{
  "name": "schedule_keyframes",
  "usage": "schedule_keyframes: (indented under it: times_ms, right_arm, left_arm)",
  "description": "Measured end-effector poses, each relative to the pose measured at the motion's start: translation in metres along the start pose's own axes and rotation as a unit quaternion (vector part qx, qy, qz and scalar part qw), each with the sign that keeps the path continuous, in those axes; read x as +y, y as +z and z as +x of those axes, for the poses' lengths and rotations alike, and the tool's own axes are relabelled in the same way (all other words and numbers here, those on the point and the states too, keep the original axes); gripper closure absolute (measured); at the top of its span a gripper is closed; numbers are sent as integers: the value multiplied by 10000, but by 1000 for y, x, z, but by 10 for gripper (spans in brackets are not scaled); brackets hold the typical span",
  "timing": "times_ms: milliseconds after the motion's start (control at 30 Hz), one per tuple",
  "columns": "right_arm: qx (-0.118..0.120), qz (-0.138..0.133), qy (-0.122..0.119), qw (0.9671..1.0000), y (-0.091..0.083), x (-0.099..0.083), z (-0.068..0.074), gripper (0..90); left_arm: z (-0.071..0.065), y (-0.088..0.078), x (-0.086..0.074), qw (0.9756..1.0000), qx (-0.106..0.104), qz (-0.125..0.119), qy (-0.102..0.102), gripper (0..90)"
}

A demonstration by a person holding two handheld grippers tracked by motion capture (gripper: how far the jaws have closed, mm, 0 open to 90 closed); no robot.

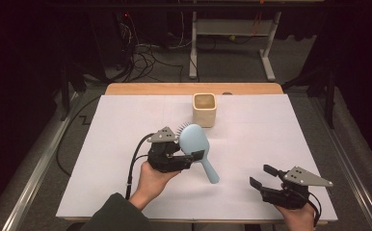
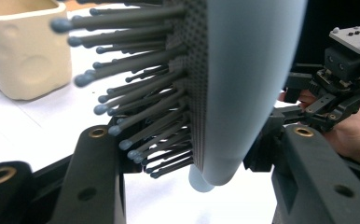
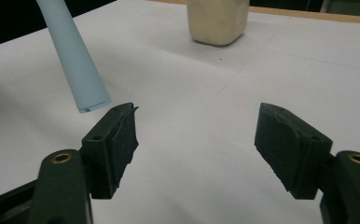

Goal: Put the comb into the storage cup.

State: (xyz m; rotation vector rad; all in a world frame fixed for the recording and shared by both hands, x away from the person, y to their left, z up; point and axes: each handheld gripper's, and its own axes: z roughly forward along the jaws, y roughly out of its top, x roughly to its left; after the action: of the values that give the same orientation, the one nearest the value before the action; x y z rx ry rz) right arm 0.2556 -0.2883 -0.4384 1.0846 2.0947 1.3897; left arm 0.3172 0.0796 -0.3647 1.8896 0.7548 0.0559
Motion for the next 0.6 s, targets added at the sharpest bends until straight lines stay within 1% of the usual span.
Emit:
schedule_keyframes:
  times_ms: [133,233,333,367,433,500,600]
  right_arm:
    - [-76,-31,109,9999,-5,-5,-7,297]
    - [-170,-77,73,9998,-9,-8,-11,297]
    - [-217,-121,147,9996,-12,-12,-16,296]
    - [-244,-135,136,9995,-13,-12,-17,296]
    - [-333,-96,107,9993,-16,-14,-19,292]
    - [-494,-137,33,9987,-21,-16,-20,288]
    - [-586,-187,67,9981,-26,-20,-23,279]
  left_arm:
    - [1,-1,3,10000,39,-5,27,520]
    - [3,-3,6,10000,82,-29,45,519]
    - [4,-4,8,9999,113,-48,44,519]
    - [5,-5,10,9999,127,-61,26,519]
    - [6,-6,11,9998,161,-63,26,518]
    - [7,-7,14,9998,200,-81,25,518]
    - [10,-9,18,9996,249,-118,32,518]
